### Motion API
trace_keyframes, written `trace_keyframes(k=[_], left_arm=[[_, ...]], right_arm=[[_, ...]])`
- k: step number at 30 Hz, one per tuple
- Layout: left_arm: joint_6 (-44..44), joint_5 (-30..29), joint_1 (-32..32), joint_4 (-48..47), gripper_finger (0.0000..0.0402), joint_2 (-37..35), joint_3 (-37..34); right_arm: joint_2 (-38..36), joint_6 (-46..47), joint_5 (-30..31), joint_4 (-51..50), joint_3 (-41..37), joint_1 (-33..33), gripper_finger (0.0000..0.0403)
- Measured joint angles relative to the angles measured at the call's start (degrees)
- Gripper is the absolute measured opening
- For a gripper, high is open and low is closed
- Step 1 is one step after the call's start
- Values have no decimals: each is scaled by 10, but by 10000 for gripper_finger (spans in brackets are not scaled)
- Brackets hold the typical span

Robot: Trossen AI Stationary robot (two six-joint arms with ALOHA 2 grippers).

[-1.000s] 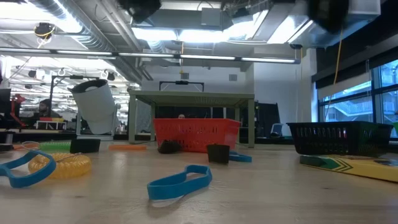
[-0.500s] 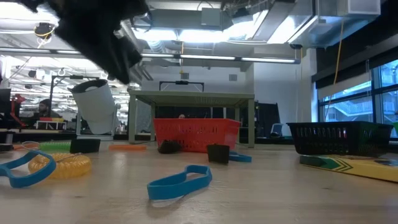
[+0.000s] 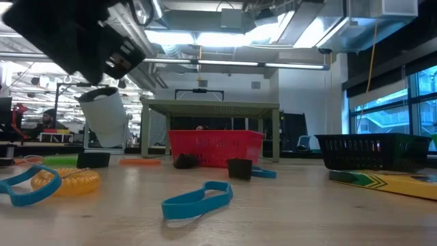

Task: Pick & Place Office Desk Supplies
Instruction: Put the blue rubber band into the green bin

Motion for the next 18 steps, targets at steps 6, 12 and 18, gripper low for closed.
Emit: trace_keyframes(k=[6, 12, 18], left_arm=[[2, -2, -21, -2, 92, 0, 0], [-13, -9, -37, -4, 92, 0, 0], [-14, -34, -50, -4, 92, 0, 0]], right_arm=[[6, -9, -22, -13, -2, -18, 0], [6, -28, -27, -8, -2, -34, 0], [6, -28, -28, -5, -2, -36, 5]])
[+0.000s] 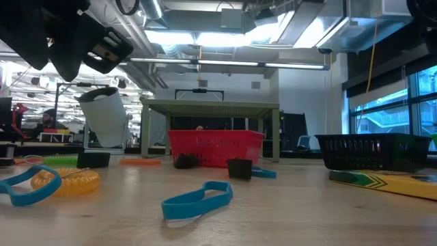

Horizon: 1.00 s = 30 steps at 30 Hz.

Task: Pick & Place Office Desk Supplies
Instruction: Put the blue rubber band into the green bin

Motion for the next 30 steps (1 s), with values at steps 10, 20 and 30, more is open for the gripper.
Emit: trace_keyframes(k=[10, 20, 30], left_arm=[[-14, -1, -6, 0, 92, 0, 0], [-16, 1, -6, -1, 92, 0, 0], [-15, 11, -6, -2, 92, 0, 0]], right_arm=[[28, -48, -41, 41, 0, 1, 19], [49, -65, -38, 58, 0, 2, 140], [36, -54, -46, 32, 0, 2, 200]])
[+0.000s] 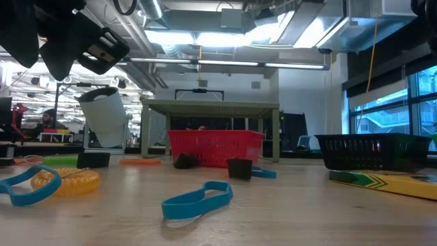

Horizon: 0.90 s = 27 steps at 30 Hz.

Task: Pick & Place Office Desk Supplies
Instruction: Put the blue rubber band into the green bin

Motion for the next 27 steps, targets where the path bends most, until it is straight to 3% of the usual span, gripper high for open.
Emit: trace_keyframes(k=[10, 21, 27], left_arm=[[17, 25, -27, 56, 104, 9, 0], [44, 5, -38, 82, 152, 104, 2], [72, -28, -42, 33, 164, 151, 35]], right_arm=[[-20, -8, 73, -22, 32, 2, 171], [-23, -36, 139, -12, 54, 4, 178], [-23, -45, 168, -11, 54, 4, 178]])
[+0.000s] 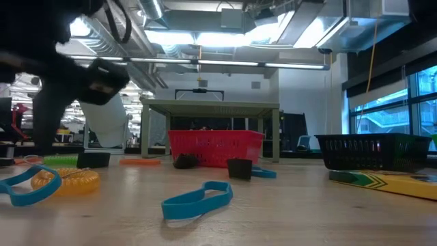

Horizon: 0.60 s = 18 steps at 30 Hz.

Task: Pick & Place Office Desk Supplies
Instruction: Put the blue rubber band into the green bin

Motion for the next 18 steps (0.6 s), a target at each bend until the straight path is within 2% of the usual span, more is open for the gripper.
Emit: trace_keyframes(k=[9, 13, 18], left_arm=[[58, -67, -15, -65, 166, 81, 65], [58, -69, -15, -87, 159, 91, 82], [54, -65, -18, -99, 129, 91, 89]], right_arm=[[0, -7, 21, 7, 0, 0, 178], [0, -8, 31, 9, 0, 0, 178], [0, -8, 35, 12, 0, 0, 178]])
